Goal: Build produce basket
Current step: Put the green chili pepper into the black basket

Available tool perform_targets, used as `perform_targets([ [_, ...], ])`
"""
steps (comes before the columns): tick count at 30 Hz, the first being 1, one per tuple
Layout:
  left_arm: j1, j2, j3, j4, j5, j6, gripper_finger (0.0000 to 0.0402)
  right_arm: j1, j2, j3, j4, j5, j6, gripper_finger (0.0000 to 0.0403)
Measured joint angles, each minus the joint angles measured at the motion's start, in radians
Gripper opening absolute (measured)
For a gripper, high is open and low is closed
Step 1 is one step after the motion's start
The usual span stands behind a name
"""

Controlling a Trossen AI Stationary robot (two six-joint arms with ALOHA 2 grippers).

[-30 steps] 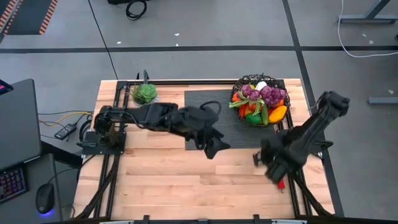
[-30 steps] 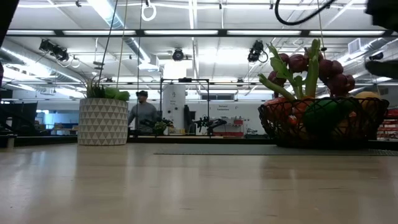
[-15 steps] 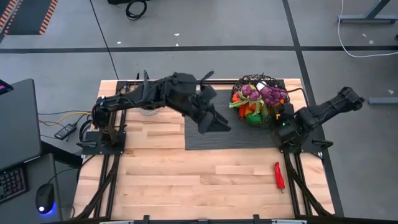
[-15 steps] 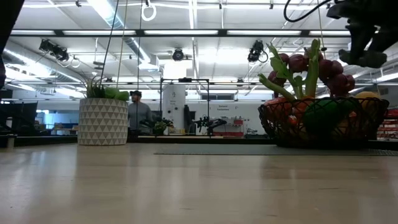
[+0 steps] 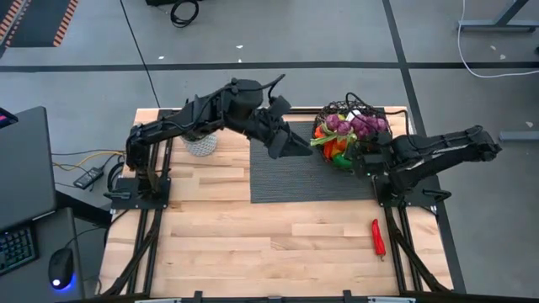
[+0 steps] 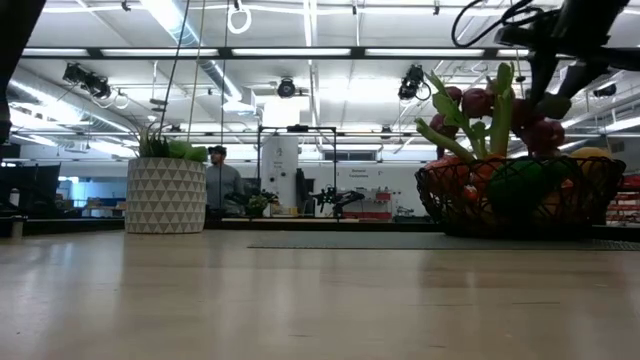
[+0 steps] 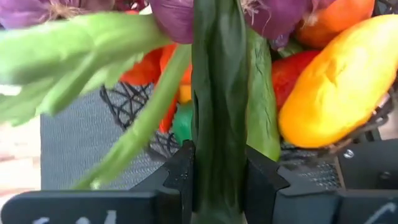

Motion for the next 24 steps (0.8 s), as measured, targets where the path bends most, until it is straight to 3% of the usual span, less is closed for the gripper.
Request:
perform_targets([
  [16,0.102,-0.080,0.000,-0.062,0.013,0.170,0.0290,-0.316,0.079,0.000,0.140,-0.001,-0.219,0.0105],
  [24,0.122,-0.085,0.000,-0.077,0.013,0.223,0.0290,-0.421,0.150,0.000,0.207,-0.029,-0.341,0.0105],
])
